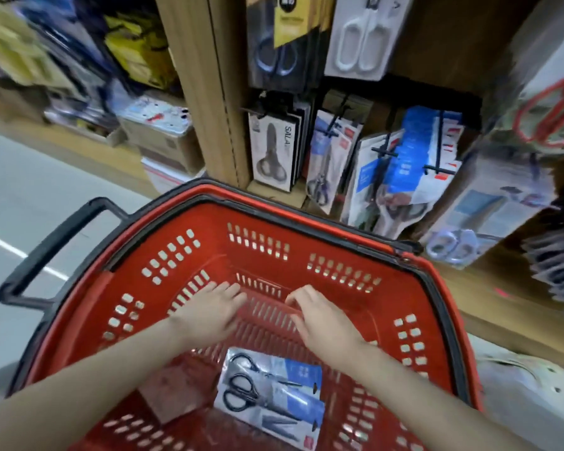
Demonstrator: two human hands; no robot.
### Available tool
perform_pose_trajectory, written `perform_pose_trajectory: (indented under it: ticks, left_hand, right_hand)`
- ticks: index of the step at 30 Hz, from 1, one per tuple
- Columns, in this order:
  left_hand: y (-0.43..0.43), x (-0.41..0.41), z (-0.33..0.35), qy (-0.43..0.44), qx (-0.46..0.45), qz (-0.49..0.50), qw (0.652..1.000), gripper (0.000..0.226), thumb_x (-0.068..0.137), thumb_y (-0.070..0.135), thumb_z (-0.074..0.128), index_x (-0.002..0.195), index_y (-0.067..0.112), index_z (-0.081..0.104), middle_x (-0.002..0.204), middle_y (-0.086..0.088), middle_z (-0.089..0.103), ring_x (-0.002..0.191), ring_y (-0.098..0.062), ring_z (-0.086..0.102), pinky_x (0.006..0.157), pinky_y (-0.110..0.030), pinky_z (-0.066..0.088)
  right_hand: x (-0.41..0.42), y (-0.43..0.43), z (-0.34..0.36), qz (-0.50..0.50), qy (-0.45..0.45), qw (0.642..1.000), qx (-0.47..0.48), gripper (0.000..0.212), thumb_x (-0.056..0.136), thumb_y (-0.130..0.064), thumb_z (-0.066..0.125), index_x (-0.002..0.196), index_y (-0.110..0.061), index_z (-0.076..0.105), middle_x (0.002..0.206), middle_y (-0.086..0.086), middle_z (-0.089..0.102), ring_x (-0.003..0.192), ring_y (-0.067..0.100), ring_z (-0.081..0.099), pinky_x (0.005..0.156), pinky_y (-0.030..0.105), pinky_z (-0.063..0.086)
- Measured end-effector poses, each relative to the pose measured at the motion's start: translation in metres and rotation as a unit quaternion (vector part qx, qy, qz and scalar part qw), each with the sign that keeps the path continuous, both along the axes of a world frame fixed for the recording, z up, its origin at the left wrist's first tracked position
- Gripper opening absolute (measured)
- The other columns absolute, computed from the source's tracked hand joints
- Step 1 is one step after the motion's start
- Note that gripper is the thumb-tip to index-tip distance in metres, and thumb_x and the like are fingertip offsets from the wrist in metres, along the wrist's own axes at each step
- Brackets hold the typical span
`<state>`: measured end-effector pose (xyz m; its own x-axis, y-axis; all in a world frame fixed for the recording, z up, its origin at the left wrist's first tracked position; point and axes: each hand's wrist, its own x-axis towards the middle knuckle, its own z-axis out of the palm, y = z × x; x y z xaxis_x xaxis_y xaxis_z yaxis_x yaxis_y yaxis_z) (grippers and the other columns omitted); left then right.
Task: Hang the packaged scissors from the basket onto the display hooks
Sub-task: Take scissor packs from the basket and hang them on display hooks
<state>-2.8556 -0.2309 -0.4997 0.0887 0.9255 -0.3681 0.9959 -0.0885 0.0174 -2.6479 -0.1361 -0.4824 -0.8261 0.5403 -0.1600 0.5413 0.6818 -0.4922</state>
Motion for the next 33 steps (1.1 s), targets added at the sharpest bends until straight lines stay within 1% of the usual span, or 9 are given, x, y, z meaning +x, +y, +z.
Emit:
perform_pose_trajectory:
  ticks: [2,5,11,15,19,25,29,31,33]
  left_hand:
    - [0.001,-0.011,-0.024,-0.032,-0.07,0.016,0.997,0.041,0.097,0.03,0.039,0.133,0.012,0.04,0.133,-0.009,0.045,0.123,-0.025,0.044,0.104,-0.035,0.031]
    - [0.003,-0.018,-0.058,-0.096,-0.129,0.045,0.986,0.041,0.099,0.034,0.041,0.133,0.01,0.041,0.135,-0.01,0.045,0.125,-0.027,0.044,0.102,-0.033,0.031]
    - [-0.003,-0.017,-0.13,-0.167,-0.232,0.115,0.951,0.052,0.097,0.045,0.043,0.143,0.02,0.035,0.149,-0.005,0.038,0.132,-0.025,0.041,0.107,-0.033,0.034]
    - [-0.009,0.002,-0.159,-0.208,-0.245,0.117,0.94,0.049,0.097,0.037,0.046,0.142,0.023,0.037,0.148,-0.003,0.038,0.134,-0.025,0.037,0.107,-0.031,0.027]
    - [-0.016,0.013,-0.174,-0.19,-0.24,0.1,0.947,0.046,0.095,0.04,0.049,0.137,0.023,0.043,0.141,-0.004,0.037,0.132,-0.026,0.035,0.106,-0.034,0.025]
    - [-0.015,0.018,-0.184,-0.154,-0.297,0.126,0.934,0.069,0.084,0.067,0.04,0.128,0.014,0.043,0.137,-0.009,0.035,0.132,-0.028,0.028,0.112,-0.043,0.019]
    - [-0.017,0.023,-0.187,-0.228,-0.324,0.178,0.901,0.048,0.086,0.055,0.055,0.115,0.018,0.044,0.134,-0.009,0.045,0.128,-0.03,0.035,0.109,-0.043,0.025]
    - [-0.017,0.022,-0.185,-0.273,-0.334,0.175,0.885,0.036,0.089,0.046,0.057,0.115,0.021,0.053,0.126,-0.002,0.054,0.12,-0.022,0.046,0.101,-0.034,0.035]
    - [-0.016,0.02,-0.183,-0.308,-0.342,0.171,0.871,0.02,0.09,0.038,0.058,0.103,0.024,0.059,0.111,0.002,0.062,0.105,-0.017,0.055,0.087,-0.028,0.041]
  right_hand:
    - [-0.009,-0.002,-0.038,-0.011,-0.071,0.996,-0.058,0.033,0.097,-0.019,0.046,0.129,-0.013,0.043,0.129,0.004,0.046,0.122,0.02,0.046,0.099,0.029,0.033]
    - [-0.008,-0.005,-0.095,-0.043,-0.159,0.977,-0.137,0.045,0.095,-0.019,0.05,0.137,-0.008,0.036,0.142,0.012,0.04,0.13,0.026,0.042,0.105,0.03,0.031]
    - [0.023,-0.024,-0.165,-0.085,-0.238,0.943,-0.215,0.06,0.09,-0.024,0.059,0.143,-0.013,0.032,0.152,0.006,0.031,0.135,0.022,0.039,0.108,0.026,0.03]
    - [0.041,-0.04,-0.188,-0.107,-0.281,0.927,-0.223,0.075,0.088,-0.032,0.064,0.148,-0.014,0.022,0.152,0.005,0.025,0.139,0.022,0.029,0.113,0.029,0.025]
    - [0.047,-0.052,-0.2,-0.123,-0.284,0.931,-0.194,0.076,0.086,-0.037,0.065,0.146,-0.017,0.024,0.15,0.005,0.023,0.142,0.024,0.021,0.116,0.036,0.019]
    - [0.038,-0.055,-0.205,-0.225,-0.278,0.923,-0.141,0.078,0.083,-0.04,0.068,0.144,-0.017,0.025,0.147,0.007,0.024,0.139,0.024,0.023,0.113,0.035,0.026]
    - [0.043,-0.041,-0.212,-0.246,-0.261,0.894,-0.268,0.058,0.085,-0.021,0.07,0.135,-0.009,0.043,0.141,0.014,0.041,0.131,0.026,0.04,0.104,0.031,0.037]
    - [0.045,-0.037,-0.208,-0.203,-0.257,0.893,-0.308,0.03,0.088,-0.016,0.066,0.116,-0.007,0.058,0.118,0.009,0.059,0.108,0.021,0.056,0.087,0.026,0.042]
    - [0.045,-0.033,-0.204,-0.195,-0.2,0.896,-0.345,0.005,0.088,-0.013,0.065,0.092,-0.013,0.063,0.09,0.001,0.061,0.083,0.015,0.057,0.076,0.029,0.043]
